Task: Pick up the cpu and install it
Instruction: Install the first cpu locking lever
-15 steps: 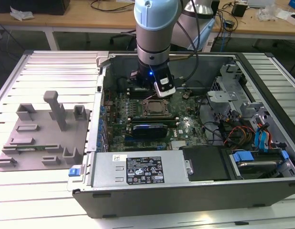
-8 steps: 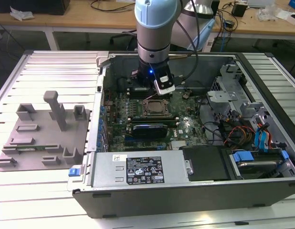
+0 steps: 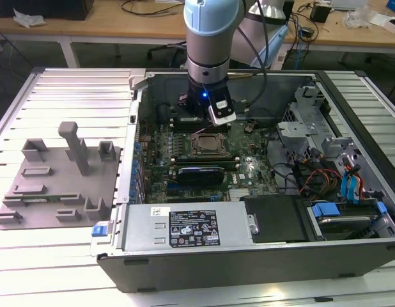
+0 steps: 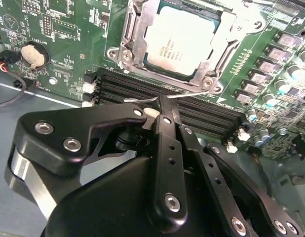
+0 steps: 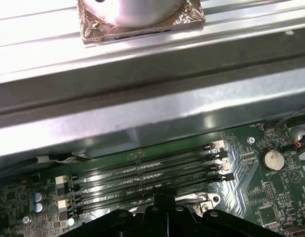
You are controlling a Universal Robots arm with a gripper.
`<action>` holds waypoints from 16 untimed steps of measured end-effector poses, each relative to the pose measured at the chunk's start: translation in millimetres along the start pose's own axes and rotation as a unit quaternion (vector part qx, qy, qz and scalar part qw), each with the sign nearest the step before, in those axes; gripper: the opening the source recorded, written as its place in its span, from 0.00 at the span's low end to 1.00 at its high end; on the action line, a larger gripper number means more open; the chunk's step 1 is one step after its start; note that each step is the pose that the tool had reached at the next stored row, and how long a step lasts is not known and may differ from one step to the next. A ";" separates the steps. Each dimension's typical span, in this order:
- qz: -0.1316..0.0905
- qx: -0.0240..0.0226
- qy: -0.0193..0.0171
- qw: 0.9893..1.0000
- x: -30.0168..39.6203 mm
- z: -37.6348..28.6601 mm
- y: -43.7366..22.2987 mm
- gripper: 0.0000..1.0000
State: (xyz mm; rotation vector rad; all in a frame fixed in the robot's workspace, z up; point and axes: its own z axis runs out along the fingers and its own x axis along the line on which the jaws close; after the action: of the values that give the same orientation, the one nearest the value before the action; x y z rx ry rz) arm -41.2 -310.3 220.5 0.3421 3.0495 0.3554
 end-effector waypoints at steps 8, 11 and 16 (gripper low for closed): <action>0.012 0.009 -0.005 1.000 -4.3 8.2 3.9 0.11; 0.014 0.008 -0.005 1.000 -4.2 8.6 3.6 0.11; 0.018 0.007 -0.006 1.000 -4.2 10.2 3.3 0.11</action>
State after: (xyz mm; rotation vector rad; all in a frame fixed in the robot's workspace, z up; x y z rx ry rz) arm -35.6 -305.9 211.5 0.3996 3.0396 0.3330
